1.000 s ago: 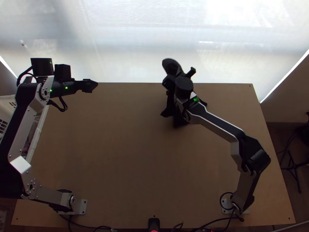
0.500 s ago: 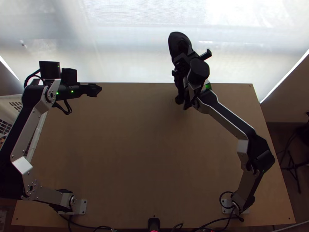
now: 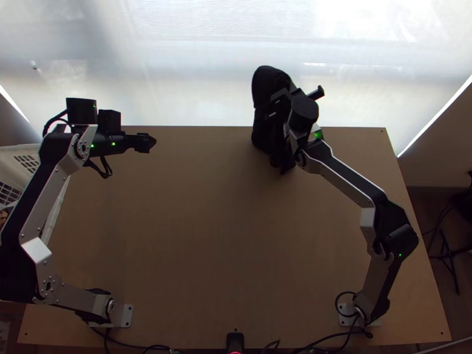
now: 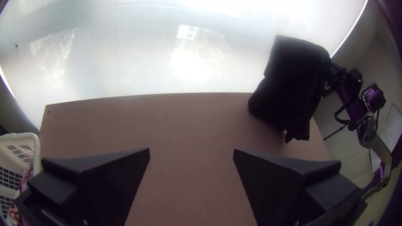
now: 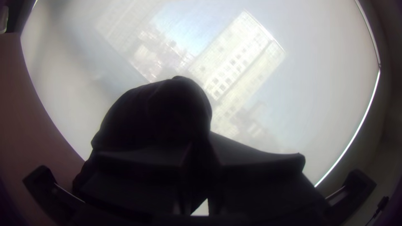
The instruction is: Fold the t-shirt
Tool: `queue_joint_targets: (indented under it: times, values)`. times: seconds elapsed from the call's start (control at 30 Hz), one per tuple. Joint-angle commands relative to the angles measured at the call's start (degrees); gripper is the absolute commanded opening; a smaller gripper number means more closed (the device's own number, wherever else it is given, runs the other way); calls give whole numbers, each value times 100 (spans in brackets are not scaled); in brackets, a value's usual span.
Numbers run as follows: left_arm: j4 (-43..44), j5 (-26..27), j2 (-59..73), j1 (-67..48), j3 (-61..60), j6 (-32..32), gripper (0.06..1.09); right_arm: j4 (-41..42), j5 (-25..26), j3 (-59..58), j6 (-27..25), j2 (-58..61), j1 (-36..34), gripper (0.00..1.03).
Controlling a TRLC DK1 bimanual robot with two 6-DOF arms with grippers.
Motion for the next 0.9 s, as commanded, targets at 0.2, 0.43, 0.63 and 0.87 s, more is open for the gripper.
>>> queue_joint_targets:
  times: [0.2,0.43,0.63,0.87]
  values:
    - [50,-4,137,-127,-44,-2,103,180,-170,-1244,438,-496,-1425,3]
    - [50,-13,313,-338,-26,25,103,532,-565,-2755,561,-856,-2436,3]
    - [50,-22,489,-514,70,25,103,787,-996,-3107,561,-698,-3341,3]
    - [50,-30,515,-610,44,51,103,980,-1233,-2870,561,-100,-4255,3]
